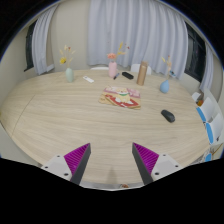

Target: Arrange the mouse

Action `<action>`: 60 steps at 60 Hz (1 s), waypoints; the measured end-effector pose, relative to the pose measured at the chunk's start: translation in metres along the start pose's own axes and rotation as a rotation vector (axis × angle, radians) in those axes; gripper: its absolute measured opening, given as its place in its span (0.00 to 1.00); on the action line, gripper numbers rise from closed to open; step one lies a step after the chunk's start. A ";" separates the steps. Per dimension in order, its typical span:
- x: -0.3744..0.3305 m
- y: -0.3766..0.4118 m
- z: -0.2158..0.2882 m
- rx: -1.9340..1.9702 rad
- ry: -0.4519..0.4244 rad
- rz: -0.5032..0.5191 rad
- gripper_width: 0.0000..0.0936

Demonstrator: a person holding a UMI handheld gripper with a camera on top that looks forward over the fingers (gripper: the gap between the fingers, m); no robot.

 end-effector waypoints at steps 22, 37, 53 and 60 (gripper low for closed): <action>0.016 -0.154 -0.041 0.081 -0.013 -0.127 0.92; 0.045 -0.237 -0.053 0.113 -0.048 -0.138 0.92; 0.086 -0.298 -0.025 0.059 -0.089 -0.097 0.92; 0.111 -0.317 -0.009 0.052 -0.083 -0.091 0.92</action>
Point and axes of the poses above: the point between the fingertips, and its own axes, seen from behind it with the camera up: y to the left, z up, x forward, the way the camera looks, the point moved 3 cm from there along -x, backward, against the way the camera looks, and after that the axes turned 9 degrees about y, right-handed, at the moved point
